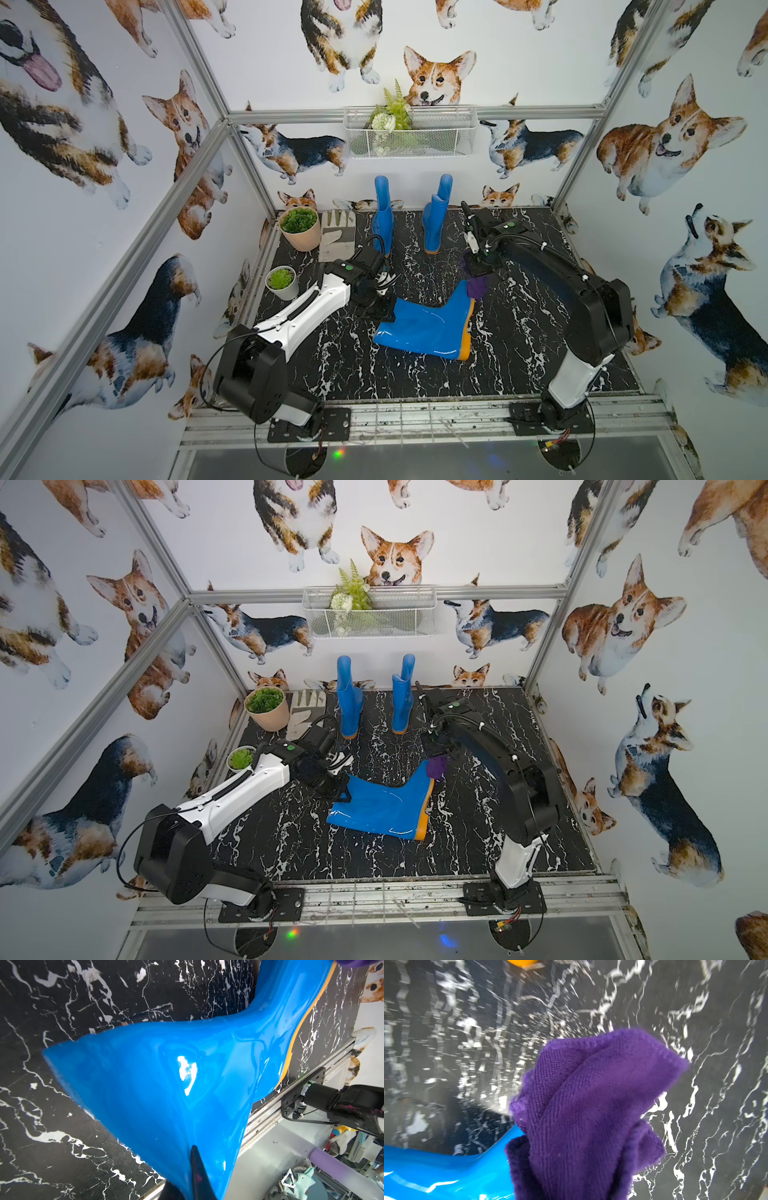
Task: Wipe the rubber boots with a cloth
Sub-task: Wipe the dirt off the rubber boot.
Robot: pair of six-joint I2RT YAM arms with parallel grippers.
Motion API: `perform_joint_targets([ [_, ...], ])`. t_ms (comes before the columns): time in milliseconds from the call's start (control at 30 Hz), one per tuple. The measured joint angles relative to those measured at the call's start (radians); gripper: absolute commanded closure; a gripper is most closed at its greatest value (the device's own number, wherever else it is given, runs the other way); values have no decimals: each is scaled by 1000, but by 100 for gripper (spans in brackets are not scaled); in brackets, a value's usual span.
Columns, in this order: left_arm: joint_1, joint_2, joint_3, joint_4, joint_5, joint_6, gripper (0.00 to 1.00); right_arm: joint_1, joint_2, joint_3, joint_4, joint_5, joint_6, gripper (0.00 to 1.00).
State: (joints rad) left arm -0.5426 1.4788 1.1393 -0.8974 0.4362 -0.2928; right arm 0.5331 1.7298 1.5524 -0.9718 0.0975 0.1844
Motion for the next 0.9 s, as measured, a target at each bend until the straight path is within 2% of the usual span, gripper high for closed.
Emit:
perform_joint_targets([
  [67, 0, 4, 0, 3, 0, -6, 100, 77, -11, 6, 8, -8, 6, 100],
  [167, 0, 10, 0, 4, 1, -18, 100, 213, 26, 27, 30, -82, 25, 100],
  [300, 0, 8, 5, 5, 0, -25, 100, 274, 113, 35, 32, -175, 32, 100],
  [433, 0, -2, 5, 6, 0, -27, 100, 230, 173, 26, 9, -196, 32, 100],
  [600, 0, -8, 0, 14, 4, -36, 100, 34, 193, 52, -30, -203, 76, 100],
  [700, 0, -19, -3, 17, 5, -44, 100, -54, 182, 119, -44, -141, 113, 100],
  [800, 0, -35, -7, 17, 4, -46, 100, -64, 158, 168, -60, -93, 135, 100],
  [900, -1, -49, -20, 27, 4, -52, 100, -14, 110, 164, -57, -64, 159, 100],
])
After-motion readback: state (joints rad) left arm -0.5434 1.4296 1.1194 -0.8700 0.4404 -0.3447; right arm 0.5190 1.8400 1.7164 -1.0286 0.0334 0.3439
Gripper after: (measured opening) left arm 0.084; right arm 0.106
